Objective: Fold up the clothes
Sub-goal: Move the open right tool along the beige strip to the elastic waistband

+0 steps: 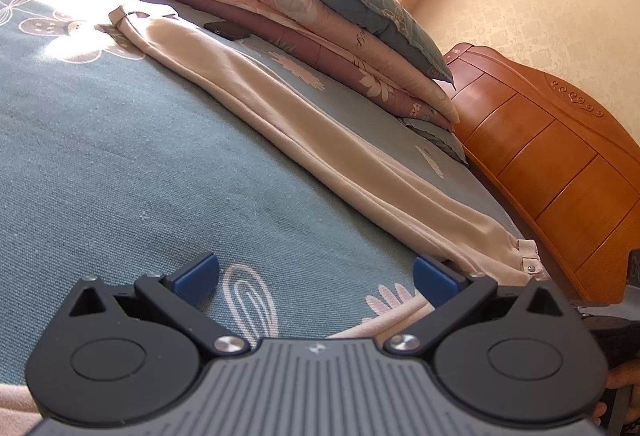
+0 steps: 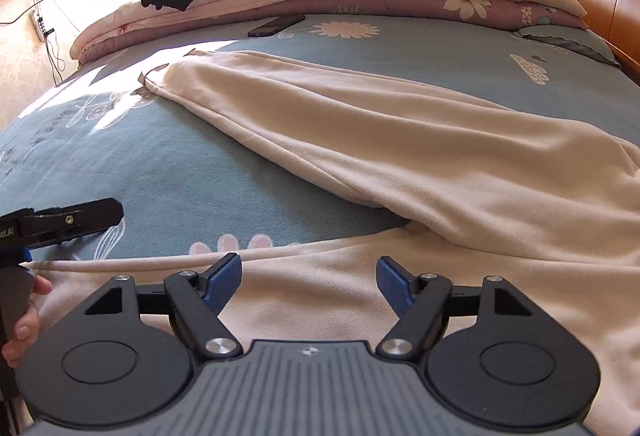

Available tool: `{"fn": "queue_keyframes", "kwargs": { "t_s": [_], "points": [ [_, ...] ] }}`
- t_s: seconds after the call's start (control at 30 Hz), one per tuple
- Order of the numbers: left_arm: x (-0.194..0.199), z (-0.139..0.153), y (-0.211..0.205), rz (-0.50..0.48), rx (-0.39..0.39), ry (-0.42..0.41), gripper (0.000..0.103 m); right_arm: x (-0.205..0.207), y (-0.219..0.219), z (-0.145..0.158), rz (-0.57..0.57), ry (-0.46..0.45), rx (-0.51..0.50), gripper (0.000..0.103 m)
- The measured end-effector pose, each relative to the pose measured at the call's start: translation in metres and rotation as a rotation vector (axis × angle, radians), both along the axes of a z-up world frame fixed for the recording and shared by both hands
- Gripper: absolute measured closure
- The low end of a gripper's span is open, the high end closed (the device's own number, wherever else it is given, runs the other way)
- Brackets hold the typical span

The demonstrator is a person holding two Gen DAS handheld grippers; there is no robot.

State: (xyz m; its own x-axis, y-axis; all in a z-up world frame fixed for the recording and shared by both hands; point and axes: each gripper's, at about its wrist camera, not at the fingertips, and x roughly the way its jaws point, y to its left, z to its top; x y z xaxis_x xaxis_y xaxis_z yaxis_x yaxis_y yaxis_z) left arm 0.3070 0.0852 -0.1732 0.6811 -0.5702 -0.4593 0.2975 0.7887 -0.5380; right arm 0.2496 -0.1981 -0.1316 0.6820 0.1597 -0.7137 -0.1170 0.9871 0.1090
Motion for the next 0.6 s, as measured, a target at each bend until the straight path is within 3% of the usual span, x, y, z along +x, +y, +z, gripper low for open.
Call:
{"fn": "queue_keyframes", "kwargs": {
  "t_s": [0.1, 0.17, 0.2, 0.3, 0.47, 0.6],
  "points": [
    [0.000, 0.001, 0.000, 0.000, 0.001, 0.000, 0.001, 0.007, 0.015, -0.020, 0.029, 0.085, -0.018, 0.023],
    [-0.001, 0.001, 0.000, -0.001, 0.000, 0.000, 0.001, 0.008, 0.022, -0.025, 0.033, 0.062, 0.001, 0.001],
    [0.000, 0.001, 0.000, -0.002, 0.002, 0.000, 0.001, 0.009, 0.025, -0.026, 0.033, 0.066, -0.010, 0.000],
    [0.001, 0.001, -0.001, -0.003, 0.007, 0.000, 0.001, 0.009, 0.033, -0.028, 0.049, 0.080, -0.062, 0.000],
    [0.002, 0.000, 0.001, -0.003, -0.011, 0.006, 0.001, 0.003, 0.018, -0.015, 0.030, 0.114, 0.001, 0.003],
    [0.001, -0.001, 0.001, -0.005, -0.002, -0.001, 0.001, -0.021, -0.006, 0.011, -0.022, 0.005, 0.002, 0.010]
  ]
}}
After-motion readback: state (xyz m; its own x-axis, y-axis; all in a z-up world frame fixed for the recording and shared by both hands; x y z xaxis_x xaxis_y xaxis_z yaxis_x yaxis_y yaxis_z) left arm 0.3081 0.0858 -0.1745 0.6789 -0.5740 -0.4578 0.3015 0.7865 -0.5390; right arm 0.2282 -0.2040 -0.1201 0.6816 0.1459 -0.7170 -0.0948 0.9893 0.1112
